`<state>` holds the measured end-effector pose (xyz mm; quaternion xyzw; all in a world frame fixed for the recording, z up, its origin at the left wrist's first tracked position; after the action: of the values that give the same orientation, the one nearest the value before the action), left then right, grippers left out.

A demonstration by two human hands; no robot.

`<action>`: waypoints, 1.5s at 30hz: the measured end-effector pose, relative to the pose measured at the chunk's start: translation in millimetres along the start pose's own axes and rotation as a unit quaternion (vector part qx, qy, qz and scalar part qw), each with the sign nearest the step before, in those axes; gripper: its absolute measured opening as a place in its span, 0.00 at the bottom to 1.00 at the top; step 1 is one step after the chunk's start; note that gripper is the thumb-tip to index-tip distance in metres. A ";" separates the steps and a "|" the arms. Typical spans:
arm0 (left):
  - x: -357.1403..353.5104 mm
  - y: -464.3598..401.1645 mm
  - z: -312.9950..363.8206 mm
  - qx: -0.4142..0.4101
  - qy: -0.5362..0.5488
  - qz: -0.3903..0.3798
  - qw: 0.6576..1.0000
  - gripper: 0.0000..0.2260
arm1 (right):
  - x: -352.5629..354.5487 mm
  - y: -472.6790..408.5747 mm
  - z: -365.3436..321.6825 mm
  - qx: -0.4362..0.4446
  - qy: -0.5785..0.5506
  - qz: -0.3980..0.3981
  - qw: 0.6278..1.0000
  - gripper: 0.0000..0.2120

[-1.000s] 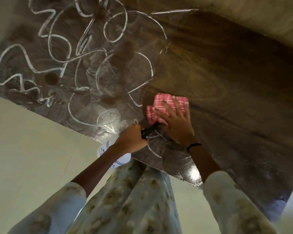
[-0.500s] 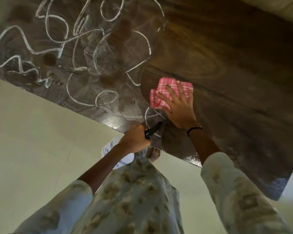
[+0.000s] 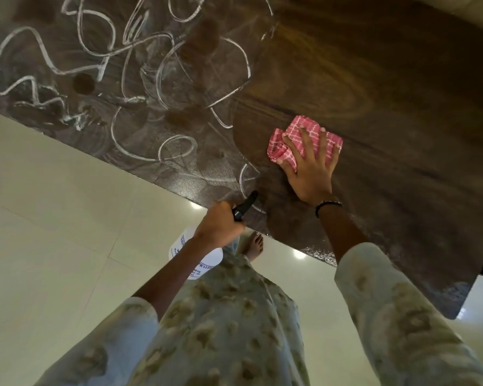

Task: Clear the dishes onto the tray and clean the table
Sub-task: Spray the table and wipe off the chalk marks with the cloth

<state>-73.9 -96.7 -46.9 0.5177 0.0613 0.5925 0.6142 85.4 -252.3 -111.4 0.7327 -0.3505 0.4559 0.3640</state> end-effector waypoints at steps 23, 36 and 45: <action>20.6 15.4 -33.0 -0.003 0.043 0.061 0.997 0.10 | -16.5 41.6 -32.4 0.054 0.023 -0.012 0.998 0.25; 23.4 29.1 -58.8 0.019 0.057 0.094 0.994 0.07 | -37.7 127.4 -36.0 0.163 0.059 -0.065 0.983 0.28; 26.0 20.6 -86.0 0.039 0.065 0.069 0.995 0.02 | -45.7 74.4 -90.9 0.028 0.045 -0.030 0.998 0.26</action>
<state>-139.3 -32.5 -57.6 0.5043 0.0879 0.6631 0.5461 -30.6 -202.8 -108.7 0.7316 -0.2986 0.4867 0.3724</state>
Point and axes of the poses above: each hand's wrist, its own y-axis away from the middle knuckle, its own x-axis out of the back of the hand, z = x × y, the point moved 2 cm from there along -y, towards the middle knuckle, and after that the axes turned 7 degrees about -y, right-handed, at the moved point
